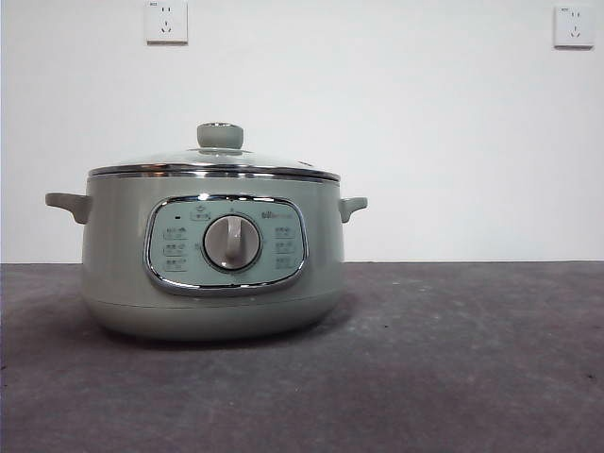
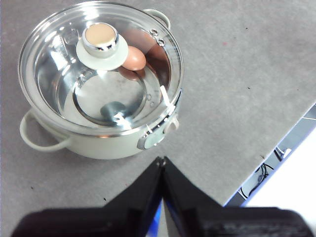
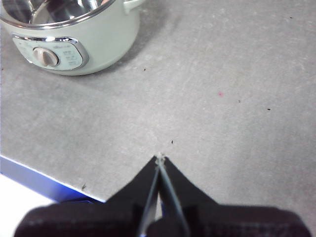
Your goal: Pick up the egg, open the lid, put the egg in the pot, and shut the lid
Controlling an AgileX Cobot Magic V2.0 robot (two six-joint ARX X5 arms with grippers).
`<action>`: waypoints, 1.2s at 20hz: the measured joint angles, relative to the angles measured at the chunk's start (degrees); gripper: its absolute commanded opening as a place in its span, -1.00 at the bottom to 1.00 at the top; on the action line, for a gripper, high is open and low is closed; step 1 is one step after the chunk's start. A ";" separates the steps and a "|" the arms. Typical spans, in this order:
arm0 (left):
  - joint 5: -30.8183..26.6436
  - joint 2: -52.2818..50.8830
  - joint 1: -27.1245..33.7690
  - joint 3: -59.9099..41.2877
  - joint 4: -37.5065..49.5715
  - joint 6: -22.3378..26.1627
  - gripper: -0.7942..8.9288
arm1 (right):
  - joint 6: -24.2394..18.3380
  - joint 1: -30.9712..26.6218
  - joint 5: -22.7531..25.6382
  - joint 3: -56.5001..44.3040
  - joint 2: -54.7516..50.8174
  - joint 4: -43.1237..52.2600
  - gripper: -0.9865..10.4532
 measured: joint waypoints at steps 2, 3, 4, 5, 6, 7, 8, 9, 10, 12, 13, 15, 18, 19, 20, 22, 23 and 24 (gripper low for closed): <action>0.00 0.17 0.20 0.00 2.82 0.07 -0.84 | 0.00 0.00 0.00 0.00 0.02 0.00 -0.83; 0.00 0.15 0.46 0.00 5.51 0.44 -0.84 | 0.00 0.00 0.00 0.00 0.02 0.02 -0.83; -0.02 0.02 0.81 0.00 8.48 0.87 -0.84 | 0.00 0.00 0.00 0.00 0.02 0.02 -0.83; -0.07 -0.52 1.75 0.00 11.63 1.64 -0.84 | 0.00 0.00 -0.02 0.00 0.02 0.00 -0.83; 0.02 -1.42 3.21 -0.02 15.12 2.78 -0.84 | 0.00 0.00 0.00 0.00 0.02 0.00 -0.83; 0.15 -2.95 5.38 -0.22 19.52 4.33 -0.84 | 0.00 0.00 0.00 0.00 0.02 0.00 -0.83; 0.37 -4.63 7.45 -0.98 23.43 5.55 -0.84 | 0.00 0.00 0.00 0.00 0.02 0.00 -0.83; 1.33 -6.95 9.94 -2.51 27.23 6.56 -0.84 | 0.00 0.00 0.00 0.00 0.02 0.00 -0.83; 2.95 -9.55 12.44 -4.98 30.91 7.04 -0.84 | 0.00 0.00 0.00 0.00 0.02 0.00 -0.83; 4.52 -15.54 17.33 -12.55 36.74 7.65 -0.84 | 0.02 0.00 0.00 0.00 0.02 0.00 -0.83; 3.67 -18.95 19.56 -17.22 39.26 8.00 -0.84 | 0.00 0.00 0.00 0.00 0.02 -0.02 -0.83; 1.22 -26.32 23.10 -27.91 44.65 8.46 -0.84 | 0.00 0.00 0.00 0.00 0.02 -0.02 -0.83; 1.01 -34.67 25.03 -43.45 52.26 8.31 -0.84 | 0.00 0.00 0.00 0.00 0.02 -0.02 -0.83; 1.01 -37.31 25.18 -48.50 54.36 7.85 -0.84 | 0.00 0.00 0.00 0.00 0.02 0.00 -0.83; 0.98 -39.82 25.27 -53.13 56.02 7.10 -0.84 | 0.00 0.00 0.00 0.00 0.02 0.00 -0.83; 0.22 -44.24 25.29 -60.98 57.86 5.18 -0.84 | 0.02 0.00 0.00 0.00 0.02 -0.02 -0.83; -0.02 -45.94 25.31 -64.28 58.03 4.20 -0.84 | 0.00 0.00 0.00 0.00 0.02 0.00 -0.83; -0.13 -47.54 25.35 -67.28 58.18 3.39 -0.84 | 0.02 0.00 0.00 0.00 0.02 0.00 -0.83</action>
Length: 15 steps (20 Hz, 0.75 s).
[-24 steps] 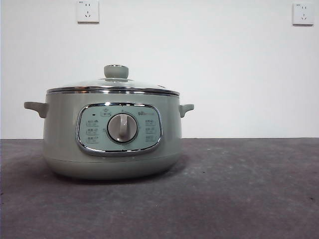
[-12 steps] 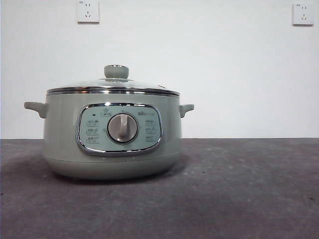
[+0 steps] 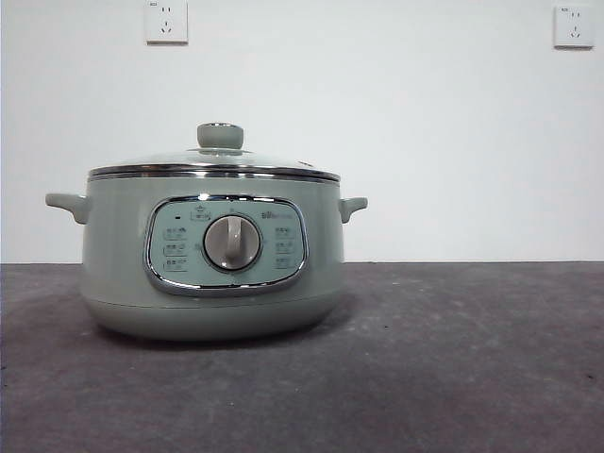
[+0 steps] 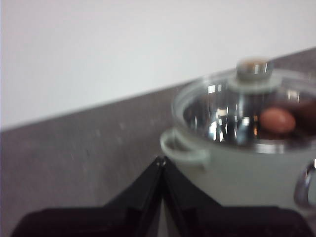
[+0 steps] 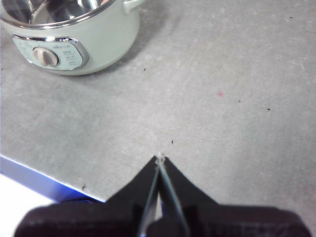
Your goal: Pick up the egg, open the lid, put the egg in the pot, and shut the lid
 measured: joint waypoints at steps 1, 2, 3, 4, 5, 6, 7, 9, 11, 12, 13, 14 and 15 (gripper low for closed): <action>-0.17 -1.55 0.00 -2.64 0.46 -0.37 -0.84 | -0.02 0.00 0.00 0.00 0.00 -0.02 -0.83; -0.20 -3.10 0.00 -4.87 1.09 -0.70 -0.84 | -0.02 0.00 0.00 0.00 0.00 -0.02 -0.83; -0.24 -4.72 0.00 -6.73 1.62 -1.18 -0.84 | -0.02 0.00 0.00 0.00 0.00 0.00 -0.83; -0.66 -6.51 0.00 -8.37 1.70 -1.84 -0.84 | -0.02 0.00 0.00 0.00 0.00 0.00 -0.83; -1.11 -7.89 0.00 -9.53 1.79 -2.40 -0.84 | -0.02 0.00 0.00 0.00 0.00 -0.02 -0.83; -1.81 -9.55 0.00 -10.91 1.84 -3.04 -0.84 | -0.02 0.00 0.00 0.00 0.00 -0.02 -0.83; -2.40 -10.32 0.00 -11.89 1.99 -3.63 -0.84 | -0.02 0.00 0.00 0.00 0.00 -0.02 -0.83; -3.34 -10.29 0.15 -12.92 1.86 -4.83 -0.84 | -0.02 0.00 -0.02 0.00 0.00 -0.07 -0.83; -3.41 -10.29 0.20 -13.64 0.81 -5.55 -0.84 | -0.02 0.00 0.00 0.00 0.00 -0.09 -0.83; -3.39 -10.27 0.20 -13.73 0.79 -5.70 -0.84 | -0.02 0.00 -0.02 0.00 0.00 -0.09 -0.83; -3.23 -10.32 0.20 -13.73 0.83 -5.97 -0.84 | -0.02 0.00 0.00 0.00 0.00 -0.09 -0.83; -3.13 -10.29 0.20 -13.73 0.85 -6.01 -0.84 | -0.02 0.00 0.00 0.00 0.00 -0.09 -0.83; -3.13 -10.21 0.20 -13.73 0.85 -6.03 -0.84 | -0.02 0.00 0.00 0.00 0.00 -0.11 -0.83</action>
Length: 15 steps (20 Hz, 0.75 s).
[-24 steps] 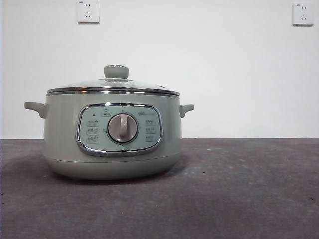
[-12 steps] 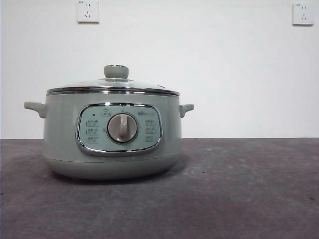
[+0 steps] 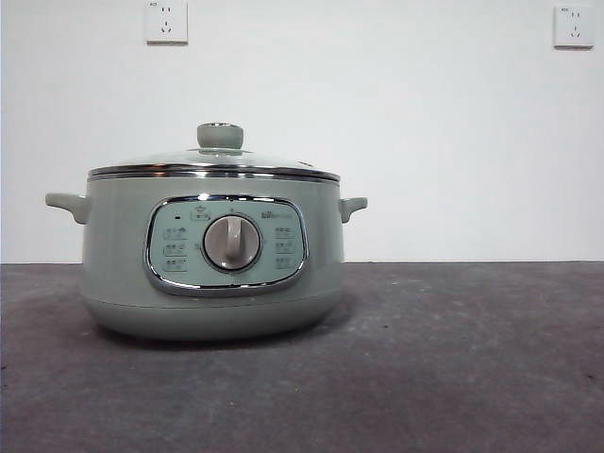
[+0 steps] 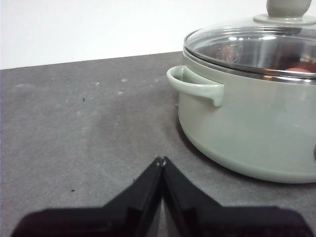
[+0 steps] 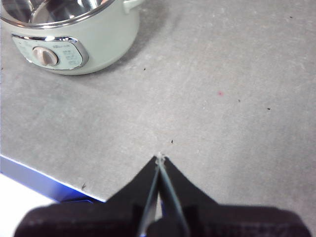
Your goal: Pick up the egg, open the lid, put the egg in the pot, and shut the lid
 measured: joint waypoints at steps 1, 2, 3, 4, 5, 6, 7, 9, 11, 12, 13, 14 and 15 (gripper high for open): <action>0.00 0.20 0.00 0.00 0.00 -0.04 -0.84 | 0.02 0.00 0.00 0.00 0.00 0.02 -0.83; 0.00 0.39 0.00 0.00 0.00 -0.13 -0.84 | 0.00 0.00 0.00 0.00 0.00 0.02 -0.83; 0.00 0.55 0.00 0.00 0.00 -0.15 -0.84 | 0.00 0.00 0.04 0.00 0.00 0.00 -0.83; 0.00 0.70 0.00 0.00 0.00 -0.15 -0.84 | 0.02 0.00 0.09 0.00 0.00 0.00 -0.83; 0.00 0.87 0.00 0.00 0.00 -0.15 -0.84 | 0.00 0.00 0.09 0.00 0.00 0.00 -0.83; -0.02 1.03 0.00 0.00 0.00 -0.15 -0.84 | 0.00 0.00 0.09 0.00 0.00 0.00 -0.83; -0.02 1.18 0.00 0.00 0.00 -0.15 -0.84 | 0.00 0.00 0.09 0.00 0.00 0.00 -0.83; -0.02 1.55 0.00 0.00 0.00 -0.17 -0.84 | 0.00 0.00 0.09 0.00 0.00 0.00 -0.83; -0.02 1.86 0.00 0.00 0.00 -0.17 -0.84 | 0.00 0.00 0.11 0.00 0.00 0.00 -0.83; 0.00 2.03 0.00 0.00 0.00 -0.17 -0.84 | 0.00 0.00 0.11 0.00 0.00 0.00 -0.83; -0.02 2.23 0.00 0.00 0.00 -0.17 -0.84 | -0.02 0.11 0.11 0.00 0.00 0.02 -0.83; -0.02 2.45 0.00 0.00 0.00 -0.17 -0.84 | -0.61 -0.02 0.61 0.00 0.00 0.33 -0.83; 0.00 2.64 0.00 0.00 0.00 -0.17 -0.84 | -1.53 -0.87 2.40 -0.02 0.00 1.38 -0.83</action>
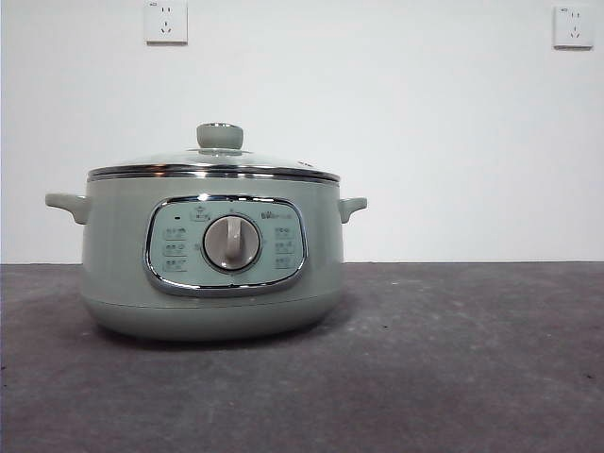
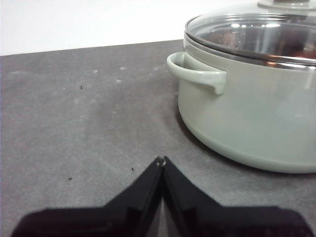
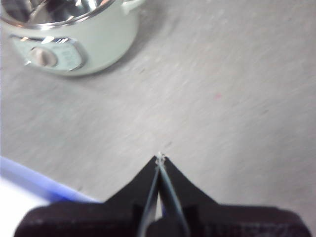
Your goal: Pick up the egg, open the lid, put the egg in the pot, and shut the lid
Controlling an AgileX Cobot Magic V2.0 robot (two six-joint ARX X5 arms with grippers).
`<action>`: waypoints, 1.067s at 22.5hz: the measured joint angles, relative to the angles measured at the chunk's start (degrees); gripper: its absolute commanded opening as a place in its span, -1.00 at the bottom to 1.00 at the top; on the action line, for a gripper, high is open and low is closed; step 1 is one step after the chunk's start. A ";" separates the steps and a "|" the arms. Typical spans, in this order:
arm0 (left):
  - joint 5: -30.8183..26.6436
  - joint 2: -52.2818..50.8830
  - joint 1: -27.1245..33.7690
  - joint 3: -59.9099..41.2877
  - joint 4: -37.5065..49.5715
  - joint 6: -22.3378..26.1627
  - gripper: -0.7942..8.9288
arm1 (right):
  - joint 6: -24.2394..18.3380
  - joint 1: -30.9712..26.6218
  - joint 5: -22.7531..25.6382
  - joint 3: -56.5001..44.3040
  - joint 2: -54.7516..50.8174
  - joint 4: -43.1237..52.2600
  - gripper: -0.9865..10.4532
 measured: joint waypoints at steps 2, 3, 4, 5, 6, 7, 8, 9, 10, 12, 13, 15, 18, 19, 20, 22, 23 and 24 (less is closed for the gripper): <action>-0.02 0.33 0.00 0.00 0.00 0.00 -0.84 | -2.38 -3.91 2.25 -0.22 -0.79 5.55 -0.83; 0.00 0.39 0.00 0.00 0.00 0.00 -0.84 | -3.52 -6.67 1.40 -0.83 -1.79 9.88 -0.83; 0.00 0.44 0.00 0.00 0.00 0.00 -0.84 | -4.44 -9.92 -0.42 -2.05 -3.23 14.88 -0.83; -0.02 0.46 0.00 0.00 0.00 0.00 -0.84 | -5.31 -13.53 -2.43 -4.07 -5.14 20.20 -0.83; -0.02 0.46 0.00 0.00 0.00 0.00 -0.84 | -6.14 -17.33 -4.33 -6.75 -7.21 25.38 -0.83; 0.00 0.46 0.00 0.00 0.00 0.00 -0.84 | -6.91 -21.00 -5.73 -10.10 -9.40 30.67 -0.83; -0.02 0.46 0.00 0.00 0.00 0.00 -0.84 | -7.61 -24.30 -6.60 -13.90 -11.47 35.82 -0.83; -0.02 0.46 0.00 0.00 0.00 0.00 -0.84 | -8.07 -27.23 -6.95 -18.16 -13.60 40.74 -0.83; -0.02 0.46 0.00 0.00 0.00 0.00 -0.84 | -8.31 -29.73 -7.06 -22.73 -15.65 45.31 -0.83; -0.02 0.46 0.00 0.00 0.00 0.00 -0.84 | -8.46 -32.87 -7.04 -30.14 -18.88 51.43 -0.83; -0.02 0.46 0.00 0.00 0.00 0.00 -0.84 | -8.59 -33.94 -7.04 -33.83 -20.48 53.81 -0.83; -0.02 0.46 0.00 0.00 0.00 0.00 -0.84 | -8.61 -35.12 -7.04 -39.56 -23.10 57.16 -0.83; -0.02 0.46 0.00 0.00 0.00 0.00 -0.84 | -8.61 -35.69 -7.04 -47.15 -27.06 59.95 -0.83; -0.02 0.46 0.00 0.00 0.00 0.00 -0.84 | -8.61 -35.69 -7.04 -49.35 -28.30 60.08 -0.83; -0.02 0.46 0.00 0.00 0.00 0.00 -0.84 | -8.61 -35.69 -7.06 -51.12 -29.27 60.19 -0.83; -0.02 0.46 0.00 0.00 0.00 0.00 -0.84 | -8.61 -35.69 -7.06 -54.42 -31.04 59.98 -0.83; -0.02 0.46 0.00 0.00 0.00 0.00 -0.84 | -8.61 -35.69 -7.06 -55.54 -31.67 59.93 -0.83; -0.02 0.46 0.00 0.00 0.00 0.00 -0.84 | -8.61 -35.69 -7.06 -56.68 -32.30 59.93 -0.83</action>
